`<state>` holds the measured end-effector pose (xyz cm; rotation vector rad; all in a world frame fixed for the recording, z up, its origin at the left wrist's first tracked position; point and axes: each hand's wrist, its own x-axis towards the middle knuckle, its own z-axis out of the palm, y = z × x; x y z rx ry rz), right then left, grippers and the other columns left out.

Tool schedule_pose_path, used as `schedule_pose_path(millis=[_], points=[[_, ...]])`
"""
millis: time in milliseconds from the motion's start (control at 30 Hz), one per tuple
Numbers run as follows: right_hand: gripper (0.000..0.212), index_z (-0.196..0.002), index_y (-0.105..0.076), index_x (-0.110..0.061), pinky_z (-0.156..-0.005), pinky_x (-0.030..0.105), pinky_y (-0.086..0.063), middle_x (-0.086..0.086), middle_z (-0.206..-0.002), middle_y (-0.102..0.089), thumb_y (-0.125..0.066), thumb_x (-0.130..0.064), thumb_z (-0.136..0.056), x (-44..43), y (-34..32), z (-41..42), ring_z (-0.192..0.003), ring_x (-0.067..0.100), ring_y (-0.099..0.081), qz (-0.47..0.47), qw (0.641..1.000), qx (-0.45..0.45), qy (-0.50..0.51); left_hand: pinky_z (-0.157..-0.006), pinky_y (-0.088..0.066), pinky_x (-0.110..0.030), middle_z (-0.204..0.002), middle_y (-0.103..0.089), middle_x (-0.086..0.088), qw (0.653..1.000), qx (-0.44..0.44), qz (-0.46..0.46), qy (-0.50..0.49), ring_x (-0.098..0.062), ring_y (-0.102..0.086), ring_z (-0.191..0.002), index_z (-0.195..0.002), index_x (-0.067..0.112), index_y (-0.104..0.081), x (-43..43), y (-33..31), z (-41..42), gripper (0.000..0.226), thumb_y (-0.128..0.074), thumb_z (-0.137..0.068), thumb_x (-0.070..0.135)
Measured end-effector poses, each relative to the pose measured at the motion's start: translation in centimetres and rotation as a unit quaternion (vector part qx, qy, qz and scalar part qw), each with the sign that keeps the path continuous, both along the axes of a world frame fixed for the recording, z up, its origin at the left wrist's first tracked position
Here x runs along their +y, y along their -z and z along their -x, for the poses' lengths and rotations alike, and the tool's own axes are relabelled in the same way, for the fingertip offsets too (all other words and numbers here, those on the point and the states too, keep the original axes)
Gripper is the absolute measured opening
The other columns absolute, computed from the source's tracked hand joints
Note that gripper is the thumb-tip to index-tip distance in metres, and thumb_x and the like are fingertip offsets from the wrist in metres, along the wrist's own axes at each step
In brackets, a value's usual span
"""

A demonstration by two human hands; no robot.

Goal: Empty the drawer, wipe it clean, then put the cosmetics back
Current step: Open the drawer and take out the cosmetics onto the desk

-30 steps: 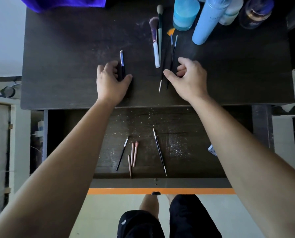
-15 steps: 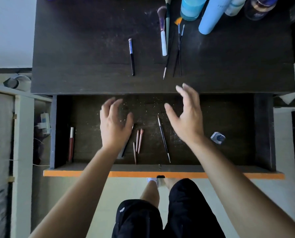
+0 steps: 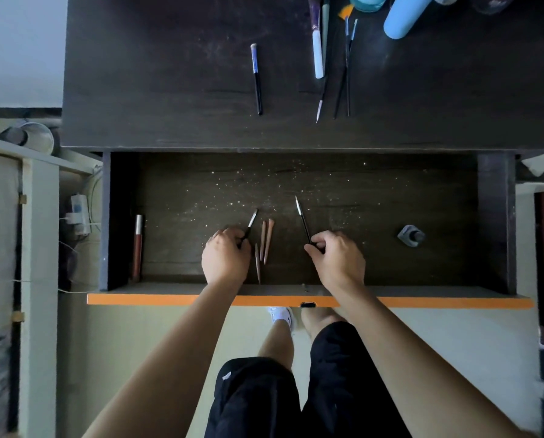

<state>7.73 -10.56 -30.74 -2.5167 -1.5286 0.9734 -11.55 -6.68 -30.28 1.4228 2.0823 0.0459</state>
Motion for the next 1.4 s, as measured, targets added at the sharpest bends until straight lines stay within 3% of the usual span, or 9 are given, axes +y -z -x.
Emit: schedule_pose_path(millis=[233,467,633,733,833,900,1033,1233,1400], points=[[0.020,-0.104,-0.073,-0.025,-0.069,0.023,-0.048,-0.008,-0.098,-0.074,-0.071,-0.037,-0.088,1.0,-0.1,-0.6,-0.090,0.013,-0.068,0.041,0.998,0.053,0.020,-0.074,-0.044,-0.026,-0.088,-0.075,-0.003,0.999,-0.041,-0.012,-0.030,-0.027,-0.067,-0.087,-0.095,0.016,-0.075,-0.1,-0.2,0.0,0.015,-0.067,-0.082,0.017],[0.022,-0.104,-0.077,-0.018,-0.064,0.011,-0.042,-0.002,-0.093,-0.076,-0.076,-0.027,-0.085,1.1,-0.5,-0.3,-0.080,0.006,-0.066,0.033,0.991,0.100,0.084,-0.074,-0.043,-0.020,-0.082,-0.074,0.001,0.990,-0.095,0.005,-0.101,-0.017,-0.067,-0.081,-0.093,0.015,-0.076,0.2,-0.7,0.4,0.016,-0.070,-0.079,0.018],[0.021,-0.098,-0.078,-0.020,-0.062,0.014,-0.045,-0.003,-0.088,-0.076,-0.076,-0.031,-0.080,1.6,-0.2,0.2,-0.074,0.007,-0.063,0.065,0.990,0.094,0.076,-0.078,-0.050,-0.022,-0.077,-0.070,0.007,0.985,-0.119,0.013,-0.126,-0.011,-0.065,-0.076,-0.094,0.017,-0.076,0.0,-0.7,0.7,0.017,-0.070,-0.079,0.020],[0.020,-0.096,-0.078,-0.018,-0.070,0.021,-0.056,-0.006,-0.080,-0.074,-0.075,-0.030,-0.080,1.6,-0.7,0.1,-0.074,0.007,-0.067,0.032,0.993,0.103,0.057,-0.081,-0.052,-0.026,-0.074,-0.068,0.011,0.982,-0.134,0.008,-0.133,-0.010,-0.064,-0.075,-0.092,0.017,-0.075,0.0,-1.2,0.7,0.014,-0.070,-0.079,0.019],[0.012,-0.086,-0.077,-0.021,-0.065,0.014,-0.051,-0.012,-0.070,-0.070,-0.076,-0.029,-0.078,2.0,-2.1,-0.1,-0.065,0.002,-0.064,-0.044,0.987,0.142,0.056,-0.080,-0.053,-0.027,-0.073,-0.067,0.013,0.974,-0.163,-0.019,-0.156,-0.008,-0.063,-0.072,-0.085,0.024,-0.070,0.9,-2.3,0.7,0.010,-0.071,-0.078,0.018],[0.007,-0.081,-0.076,-0.021,-0.061,0.007,-0.046,-0.012,-0.069,-0.069,-0.077,-0.026,-0.076,3.0,-3.6,-0.2,-0.067,0.001,-0.063,-0.098,0.976,0.180,0.075,-0.075,-0.054,-0.023,-0.073,-0.068,0.011,0.964,-0.193,-0.051,-0.175,-0.008,-0.064,-0.070,-0.083,0.026,-0.068,2.2,-3.6,0.6,0.011,-0.070,-0.078,0.016],[0.005,-0.084,-0.075,-0.023,-0.063,0.006,-0.047,-0.015,-0.075,-0.070,-0.076,-0.025,-0.080,7.2,-6.6,-0.5,-0.074,-0.002,-0.065,-0.177,0.956,0.220,0.085,-0.073,-0.057,-0.025,-0.077,-0.071,0.007,0.944,-0.241,-0.128,-0.188,-0.006,-0.066,-0.069,-0.087,0.022,-0.071,7.0,-6.0,0.6,0.011,-0.070,-0.078,0.016],[0.004,-0.076,-0.072,-0.028,-0.071,0.017,-0.051,-0.015,-0.074,-0.070,-0.075,-0.028,-0.077,16.3,-8.8,-1.3,-0.075,-0.001,-0.065,-0.166,0.947,0.233,0.145,-0.080,-0.055,-0.022,-0.074,-0.068,0.014,0.953,-0.199,-0.195,-0.121,0.001,-0.063,-0.070,-0.090,0.022,-0.072,16.4,-7.9,0.4,0.013,-0.069,-0.077,0.022],[0.009,-0.069,-0.075,-0.020,-0.064,0.014,-0.052,-0.008,-0.068,-0.072,-0.071,-0.027,-0.073,21.8,-10.2,-0.3,-0.070,0.000,-0.067,-0.167,0.954,0.206,0.140,-0.079,-0.053,-0.019,-0.080,-0.072,0.010,0.961,-0.162,-0.196,-0.109,-0.002,-0.065,-0.075,-0.092,0.021,-0.073,21.2,-7.9,0.4,0.021,-0.064,-0.074,0.026]])
